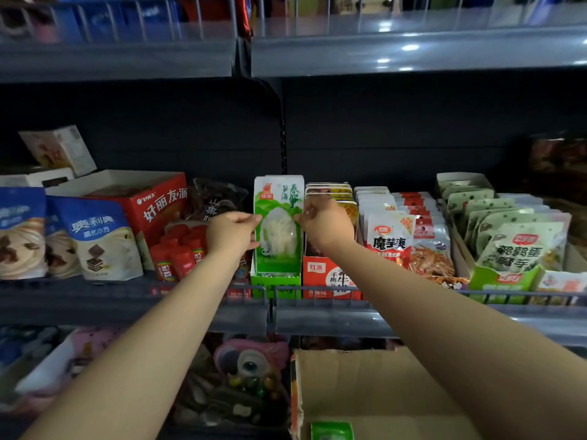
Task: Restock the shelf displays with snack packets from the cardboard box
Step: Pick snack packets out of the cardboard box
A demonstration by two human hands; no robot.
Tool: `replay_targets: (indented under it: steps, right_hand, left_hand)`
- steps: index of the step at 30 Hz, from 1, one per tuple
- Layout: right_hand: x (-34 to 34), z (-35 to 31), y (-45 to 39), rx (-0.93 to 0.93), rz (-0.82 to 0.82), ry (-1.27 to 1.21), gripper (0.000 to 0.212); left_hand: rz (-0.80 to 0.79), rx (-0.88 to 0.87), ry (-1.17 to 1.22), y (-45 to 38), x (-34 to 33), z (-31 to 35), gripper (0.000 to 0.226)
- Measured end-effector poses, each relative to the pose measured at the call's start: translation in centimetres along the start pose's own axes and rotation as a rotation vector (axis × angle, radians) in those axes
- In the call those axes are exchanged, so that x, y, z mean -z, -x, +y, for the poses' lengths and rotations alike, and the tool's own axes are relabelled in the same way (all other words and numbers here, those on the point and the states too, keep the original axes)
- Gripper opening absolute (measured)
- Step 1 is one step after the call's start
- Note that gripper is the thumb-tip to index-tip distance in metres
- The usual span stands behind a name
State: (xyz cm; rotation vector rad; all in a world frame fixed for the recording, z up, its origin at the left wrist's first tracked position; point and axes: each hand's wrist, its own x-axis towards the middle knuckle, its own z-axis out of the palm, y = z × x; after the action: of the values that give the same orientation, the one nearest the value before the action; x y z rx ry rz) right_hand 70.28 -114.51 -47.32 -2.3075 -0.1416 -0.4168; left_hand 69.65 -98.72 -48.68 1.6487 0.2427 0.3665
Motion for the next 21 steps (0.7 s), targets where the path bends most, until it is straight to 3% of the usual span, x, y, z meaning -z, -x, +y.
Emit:
replay_targets:
  steps: [4, 9, 10, 12, 21]
  right_hand:
    - [-0.8, 1.0, 0.0, -0.062, -0.087, 0.111, 0.031]
    - [-1.4, 1.5, 0.2, -0.028, -0.055, 0.066, 0.013]
    - [-1.4, 1.5, 0.2, -0.033, -0.049, 0.033, 0.021]
    - [-1.3, 1.5, 0.5, -0.05, -0.046, -0.01, 0.031]
    - [0.7, 1.1, 3.2, -0.008, -0.028, -0.045, 0.034]
  left_hand:
    - [0.005, -0.046, -0.197, 1.0, -0.5, -1.0, 0.015]
    - [0.033, -0.221, -0.375, 2.6, -1.1, -1.4, 0.024]
    - [0.031, -0.244, -0.409, 3.0, -1.2, -1.4, 0.024]
    - [0.032, -0.249, -0.413, 3.5, -1.3, -1.6, 0.025]
    - [0.033, -0.231, -0.429, 6.6, -1.5, -0.9, 0.041]
